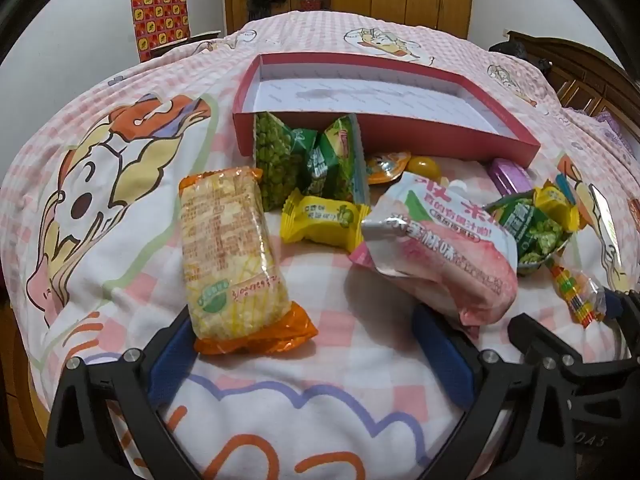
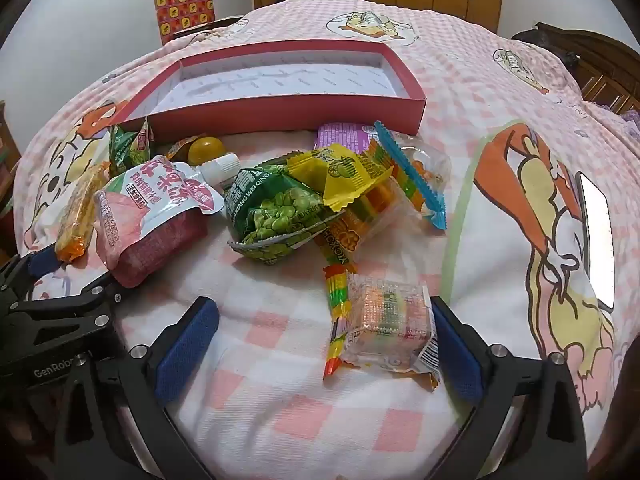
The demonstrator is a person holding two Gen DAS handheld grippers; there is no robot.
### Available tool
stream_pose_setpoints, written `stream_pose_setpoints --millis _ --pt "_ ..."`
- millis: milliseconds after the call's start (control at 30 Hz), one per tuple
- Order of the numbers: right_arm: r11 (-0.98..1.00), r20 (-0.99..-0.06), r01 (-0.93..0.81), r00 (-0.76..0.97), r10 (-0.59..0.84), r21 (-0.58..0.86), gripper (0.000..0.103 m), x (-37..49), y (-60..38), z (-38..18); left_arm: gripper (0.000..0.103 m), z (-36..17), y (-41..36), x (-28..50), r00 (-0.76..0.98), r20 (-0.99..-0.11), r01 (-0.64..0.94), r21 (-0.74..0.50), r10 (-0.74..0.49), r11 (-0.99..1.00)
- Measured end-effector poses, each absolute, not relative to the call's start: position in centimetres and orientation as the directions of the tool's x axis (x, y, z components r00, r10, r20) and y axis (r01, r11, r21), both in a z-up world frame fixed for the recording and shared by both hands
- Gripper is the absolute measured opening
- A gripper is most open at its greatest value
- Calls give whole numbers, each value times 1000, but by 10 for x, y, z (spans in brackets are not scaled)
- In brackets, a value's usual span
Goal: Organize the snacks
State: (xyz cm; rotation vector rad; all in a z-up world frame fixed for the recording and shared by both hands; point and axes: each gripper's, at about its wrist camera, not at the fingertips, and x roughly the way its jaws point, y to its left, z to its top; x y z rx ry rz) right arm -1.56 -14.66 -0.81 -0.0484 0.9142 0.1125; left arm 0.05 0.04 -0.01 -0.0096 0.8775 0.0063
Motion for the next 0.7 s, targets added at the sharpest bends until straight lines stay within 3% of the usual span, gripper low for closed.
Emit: stream_pose_setpoints --millis 700 --pt "993 -789 -117 609 80 10 103 -15 -147 -10 103 -2 3 -4 657 -754 -13 -16 -4 1000"
